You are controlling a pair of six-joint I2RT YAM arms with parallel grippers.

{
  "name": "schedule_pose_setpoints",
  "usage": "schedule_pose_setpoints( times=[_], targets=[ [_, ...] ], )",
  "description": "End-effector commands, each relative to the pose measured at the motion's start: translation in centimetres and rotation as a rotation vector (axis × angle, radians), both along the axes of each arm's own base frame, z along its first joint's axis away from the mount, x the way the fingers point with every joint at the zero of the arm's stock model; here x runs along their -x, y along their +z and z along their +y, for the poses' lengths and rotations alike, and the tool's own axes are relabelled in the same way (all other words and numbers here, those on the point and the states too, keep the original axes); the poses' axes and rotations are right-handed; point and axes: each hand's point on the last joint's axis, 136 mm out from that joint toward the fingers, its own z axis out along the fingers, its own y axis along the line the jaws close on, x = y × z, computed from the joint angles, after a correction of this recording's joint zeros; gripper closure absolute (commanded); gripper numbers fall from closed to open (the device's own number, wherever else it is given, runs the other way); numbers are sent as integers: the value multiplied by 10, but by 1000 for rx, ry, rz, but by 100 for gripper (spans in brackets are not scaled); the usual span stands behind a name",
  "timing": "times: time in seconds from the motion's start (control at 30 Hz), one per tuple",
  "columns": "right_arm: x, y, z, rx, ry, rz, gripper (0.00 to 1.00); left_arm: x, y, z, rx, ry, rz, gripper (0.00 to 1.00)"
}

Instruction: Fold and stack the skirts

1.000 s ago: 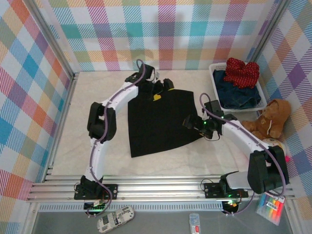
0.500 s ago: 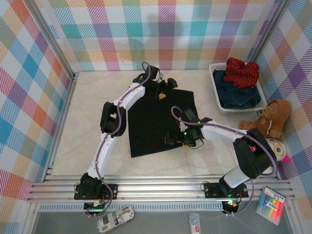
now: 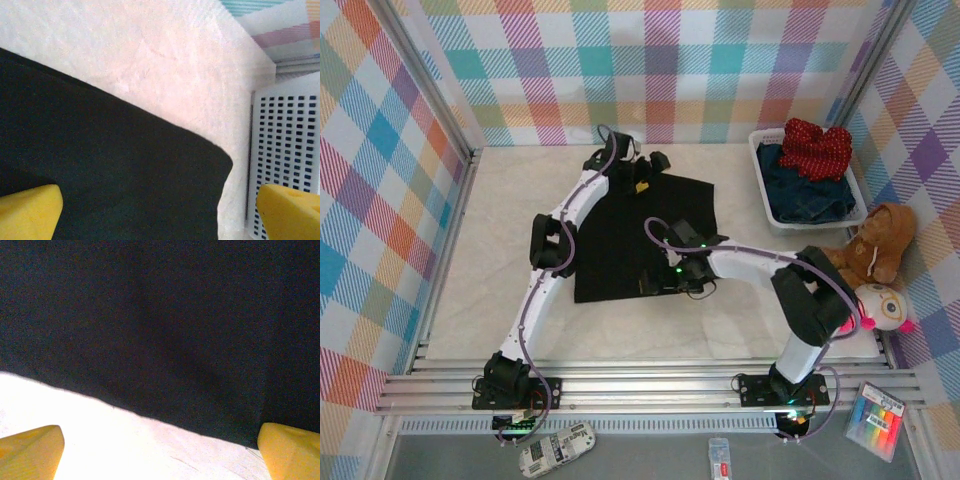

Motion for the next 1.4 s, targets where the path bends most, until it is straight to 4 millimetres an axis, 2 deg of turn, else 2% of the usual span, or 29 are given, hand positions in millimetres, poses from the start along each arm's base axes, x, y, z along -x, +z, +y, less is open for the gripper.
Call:
schedule_pose_setpoints(
  times=[0.0,0.07,0.17,0.3,0.37,0.43,0.5,0.6,0.7,0.73,0.9,1.0,1.13,1.23,1.37],
  targets=[
    [24,-13,20,37,155,70,0,5,-91,33,-104,37,135,0],
    [23,-14,29,53,188,64,0,3,-77,30,-75,20,111,0],
    [15,-1,39,24,189,30,0,3,-39,26,-49,-25,59,0],
    [-5,30,38,17,115,-65,1,11,33,25,-22,-87,-20,0],
    [-16,45,25,35,21,-123,1,22,65,28,-34,-119,-50,0],
    [-26,57,0,44,-132,-165,1,33,90,37,-78,-108,-59,0],
    [-30,63,-25,11,-277,-158,1,43,108,45,-100,-91,-64,0],
    [-37,62,-55,-74,-451,-121,1,63,121,54,-95,-63,-57,0],
    [-40,55,-82,-68,-562,-111,0,85,126,70,-100,13,-67,0],
    [-41,53,-87,-66,-583,-108,1,96,122,79,-118,47,-55,0],
    [-47,50,-95,-66,-617,-116,13,155,93,131,-224,232,42,0],
    [-52,47,-99,-58,-641,-142,27,201,65,178,-324,386,163,0],
    [-57,45,-102,-56,-658,-180,49,258,29,236,-349,590,303,0],
    [-61,48,-102,-54,-657,-202,65,289,17,261,-365,661,355,2],
    [-66,55,-104,-48,-646,-233,85,316,10,267,-390,649,398,18]
  ],
)
